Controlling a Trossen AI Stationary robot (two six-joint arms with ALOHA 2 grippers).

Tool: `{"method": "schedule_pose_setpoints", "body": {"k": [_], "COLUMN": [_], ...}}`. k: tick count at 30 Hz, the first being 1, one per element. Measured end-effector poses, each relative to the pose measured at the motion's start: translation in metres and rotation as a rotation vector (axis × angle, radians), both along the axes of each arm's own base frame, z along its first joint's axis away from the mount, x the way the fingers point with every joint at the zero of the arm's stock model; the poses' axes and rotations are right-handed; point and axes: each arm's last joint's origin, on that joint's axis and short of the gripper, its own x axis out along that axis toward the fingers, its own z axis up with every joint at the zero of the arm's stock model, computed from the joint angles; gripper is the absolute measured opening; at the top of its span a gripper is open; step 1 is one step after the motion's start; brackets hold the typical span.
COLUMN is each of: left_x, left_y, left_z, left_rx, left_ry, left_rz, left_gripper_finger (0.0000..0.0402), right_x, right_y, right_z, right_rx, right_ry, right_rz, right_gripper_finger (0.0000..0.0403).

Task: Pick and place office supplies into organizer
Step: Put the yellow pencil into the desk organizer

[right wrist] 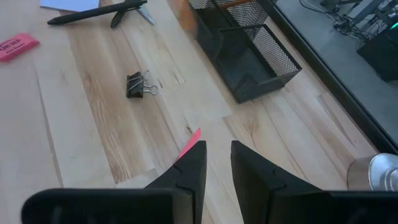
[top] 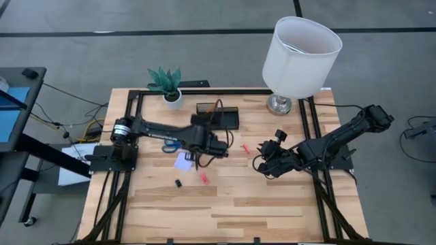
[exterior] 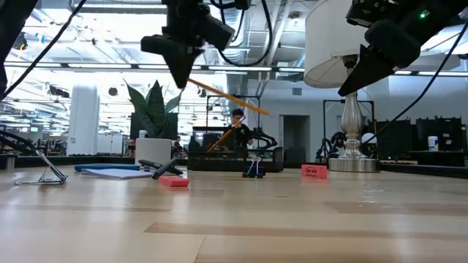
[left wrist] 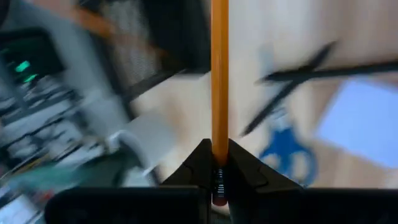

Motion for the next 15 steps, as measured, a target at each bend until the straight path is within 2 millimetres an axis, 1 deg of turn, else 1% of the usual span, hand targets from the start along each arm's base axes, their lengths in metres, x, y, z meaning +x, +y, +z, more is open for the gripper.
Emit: {"method": "schedule_pose_setpoints", "body": {"k": [3, 6, 8, 15], "left_x": [0.003, 0.002, 0.001, -0.005], "left_y": [0.014, 0.028, 0.040, 0.082], "left_z": [0.007, 0.011, 0.011, 0.010], "left_rx": [0.042, 0.070, 0.105, 0.104], "left_ry": [-0.038, -0.028, -0.009, 0.044], "left_rz": [0.029, 0.036, 0.041, 0.100], "left_gripper_finger": [0.0007, 0.0007, 0.0007, 0.0007], "right_x": [0.000, 0.000, -0.001, -0.003], "right_y": [0.000, 0.000, 0.001, 0.007], "right_z": [0.000, 0.000, 0.000, 0.000], "right_rx": [0.000, 0.000, -0.001, -0.001], "right_ry": [0.001, 0.001, 0.003, 0.003], "right_rz": [0.000, 0.000, 0.006, 0.034], "right_gripper_finger": [0.0067, 0.0067, 0.0067, 0.0067]}}
